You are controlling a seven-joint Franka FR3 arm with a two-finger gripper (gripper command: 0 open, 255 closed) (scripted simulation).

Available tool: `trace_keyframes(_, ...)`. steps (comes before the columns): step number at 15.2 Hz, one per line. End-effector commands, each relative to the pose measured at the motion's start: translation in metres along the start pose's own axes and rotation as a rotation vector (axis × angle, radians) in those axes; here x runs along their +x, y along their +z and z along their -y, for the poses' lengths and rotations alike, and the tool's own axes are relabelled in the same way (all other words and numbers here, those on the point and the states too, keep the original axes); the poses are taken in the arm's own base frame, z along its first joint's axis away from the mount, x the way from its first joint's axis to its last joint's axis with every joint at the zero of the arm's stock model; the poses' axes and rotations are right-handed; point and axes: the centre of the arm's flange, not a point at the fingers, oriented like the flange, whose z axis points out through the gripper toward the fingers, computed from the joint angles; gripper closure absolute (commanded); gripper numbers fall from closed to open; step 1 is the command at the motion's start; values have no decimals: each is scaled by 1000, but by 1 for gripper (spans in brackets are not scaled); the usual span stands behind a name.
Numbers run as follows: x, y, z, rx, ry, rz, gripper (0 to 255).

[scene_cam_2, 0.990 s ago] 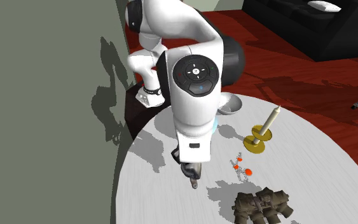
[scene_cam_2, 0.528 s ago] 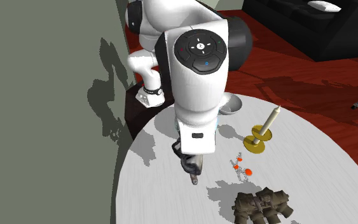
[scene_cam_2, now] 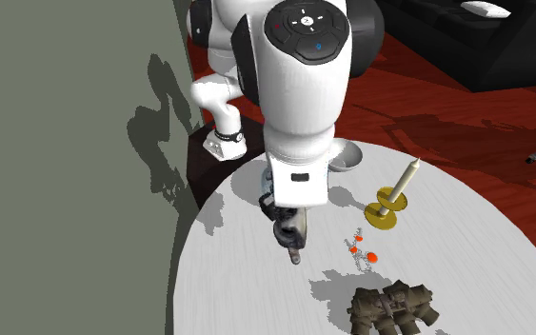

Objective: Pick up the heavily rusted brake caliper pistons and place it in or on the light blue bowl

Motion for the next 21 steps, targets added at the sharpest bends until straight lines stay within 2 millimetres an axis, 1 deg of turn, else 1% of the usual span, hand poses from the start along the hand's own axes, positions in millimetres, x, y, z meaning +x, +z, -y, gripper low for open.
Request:
trace_keyframes(1,-14,-4,20,0,0,-1,255)
trace_keyframes(15,-114,-11,177,0,0,-1,255)
trace_keyframes(21,-111,21,172,0,0,-1,255)
